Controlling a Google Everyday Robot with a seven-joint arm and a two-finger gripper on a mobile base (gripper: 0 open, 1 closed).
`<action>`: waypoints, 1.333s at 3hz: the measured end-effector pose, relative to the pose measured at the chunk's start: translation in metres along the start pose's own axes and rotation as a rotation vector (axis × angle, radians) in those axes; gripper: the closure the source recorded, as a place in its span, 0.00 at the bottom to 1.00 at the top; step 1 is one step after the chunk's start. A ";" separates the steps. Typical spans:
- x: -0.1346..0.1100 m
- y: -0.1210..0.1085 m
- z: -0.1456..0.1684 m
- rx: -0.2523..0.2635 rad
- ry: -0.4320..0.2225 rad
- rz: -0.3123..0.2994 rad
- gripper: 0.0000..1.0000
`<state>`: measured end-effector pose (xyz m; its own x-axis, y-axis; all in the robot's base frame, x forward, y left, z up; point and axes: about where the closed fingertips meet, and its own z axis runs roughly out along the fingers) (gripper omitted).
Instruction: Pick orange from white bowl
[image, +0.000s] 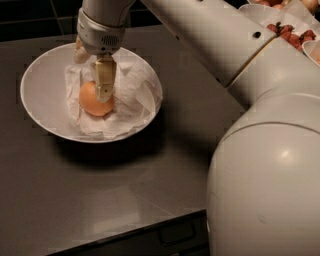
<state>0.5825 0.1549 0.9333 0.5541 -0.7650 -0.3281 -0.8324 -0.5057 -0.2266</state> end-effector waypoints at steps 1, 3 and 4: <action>0.002 -0.001 0.008 -0.013 -0.027 -0.004 0.29; 0.009 0.001 0.018 -0.024 -0.067 0.003 0.32; 0.007 0.002 0.019 -0.026 -0.069 -0.001 0.32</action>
Offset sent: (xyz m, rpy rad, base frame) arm 0.0001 -0.0121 -0.0176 0.0180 0.0694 0.0181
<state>0.5855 0.1561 0.9127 0.5533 -0.7357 -0.3907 -0.8314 -0.5171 -0.2036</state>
